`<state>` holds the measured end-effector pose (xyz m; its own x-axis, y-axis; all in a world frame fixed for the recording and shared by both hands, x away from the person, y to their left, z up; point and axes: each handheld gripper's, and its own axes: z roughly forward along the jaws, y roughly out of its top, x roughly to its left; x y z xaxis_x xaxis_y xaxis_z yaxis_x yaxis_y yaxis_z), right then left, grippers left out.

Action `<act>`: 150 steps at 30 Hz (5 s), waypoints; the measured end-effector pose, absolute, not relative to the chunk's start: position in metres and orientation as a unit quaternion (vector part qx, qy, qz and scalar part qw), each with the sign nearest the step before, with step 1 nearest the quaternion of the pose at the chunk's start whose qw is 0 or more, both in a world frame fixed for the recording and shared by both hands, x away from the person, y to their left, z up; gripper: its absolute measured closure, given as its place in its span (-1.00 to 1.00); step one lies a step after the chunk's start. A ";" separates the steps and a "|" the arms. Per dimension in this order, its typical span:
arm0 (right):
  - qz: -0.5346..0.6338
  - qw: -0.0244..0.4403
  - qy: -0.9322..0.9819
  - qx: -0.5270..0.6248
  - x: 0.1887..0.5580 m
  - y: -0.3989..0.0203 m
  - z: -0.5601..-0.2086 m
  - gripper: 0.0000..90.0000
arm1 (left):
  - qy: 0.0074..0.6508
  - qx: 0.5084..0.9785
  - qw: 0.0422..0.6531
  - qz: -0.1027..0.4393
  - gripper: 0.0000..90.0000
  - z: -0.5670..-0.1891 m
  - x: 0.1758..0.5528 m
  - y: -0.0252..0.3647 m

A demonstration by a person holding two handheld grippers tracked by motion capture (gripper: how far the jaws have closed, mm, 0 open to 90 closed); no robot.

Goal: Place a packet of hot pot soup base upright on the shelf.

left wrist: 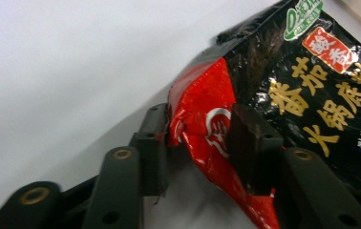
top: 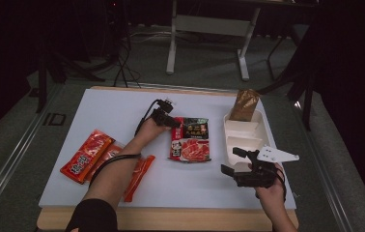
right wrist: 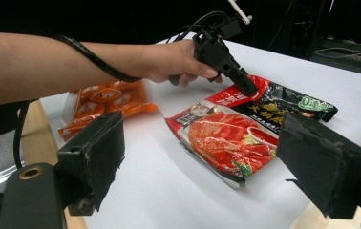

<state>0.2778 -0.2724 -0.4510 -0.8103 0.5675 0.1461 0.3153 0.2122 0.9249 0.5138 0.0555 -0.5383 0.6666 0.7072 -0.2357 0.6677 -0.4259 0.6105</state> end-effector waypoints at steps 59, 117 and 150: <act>0.525 0.172 0.777 0.301 0.276 -0.275 -0.440 -0.78 | 0.376 0.810 0.437 0.107 0.93 -0.443 0.428 0.043; 0.554 0.141 0.753 0.326 0.313 -0.249 -0.396 -0.19 | 0.255 0.747 0.613 0.047 0.94 -0.387 0.362 0.068; 0.591 0.124 0.734 0.313 0.320 -0.254 -0.354 0.73 | 0.245 0.725 0.644 0.024 0.15 -0.383 0.363 0.075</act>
